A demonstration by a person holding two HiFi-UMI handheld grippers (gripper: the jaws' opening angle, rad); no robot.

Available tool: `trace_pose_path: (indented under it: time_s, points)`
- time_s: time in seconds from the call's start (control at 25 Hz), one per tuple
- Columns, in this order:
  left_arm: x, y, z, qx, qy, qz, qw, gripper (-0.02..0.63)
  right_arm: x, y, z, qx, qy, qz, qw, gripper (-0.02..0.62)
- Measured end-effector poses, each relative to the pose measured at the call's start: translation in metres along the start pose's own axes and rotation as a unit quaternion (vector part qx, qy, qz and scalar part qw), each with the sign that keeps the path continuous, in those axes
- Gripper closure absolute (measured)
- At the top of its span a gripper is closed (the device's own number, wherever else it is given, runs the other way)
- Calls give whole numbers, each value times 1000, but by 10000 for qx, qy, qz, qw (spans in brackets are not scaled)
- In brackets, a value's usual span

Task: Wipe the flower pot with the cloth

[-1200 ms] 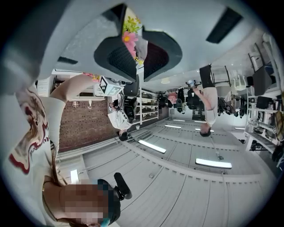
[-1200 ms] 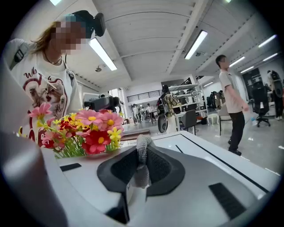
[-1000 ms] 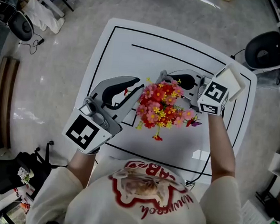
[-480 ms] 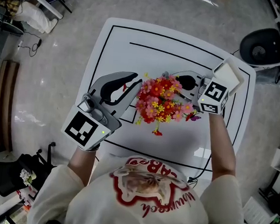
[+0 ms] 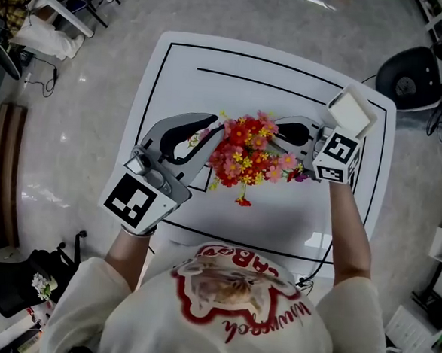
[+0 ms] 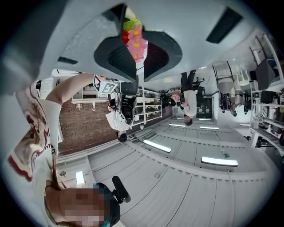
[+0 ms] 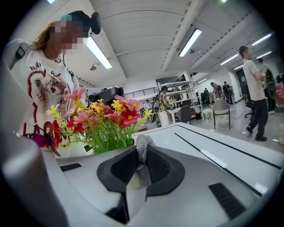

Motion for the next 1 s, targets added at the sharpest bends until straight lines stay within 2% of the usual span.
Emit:
trace_pose_path:
  time_s: [1.0]
  points:
    - [-12,-24,21,-12,4,185,9998,549,25,-23,-34,668,266,255,9971,552]
Point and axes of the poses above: the fingertips, and each gripper's own axes: y forward along the fingers, z to its right, x out of its underside, the point moved 4 cm from there along -y, backward along the fingers, and after that the axes turned 5 degrees about -z, right-handed, at the moved point
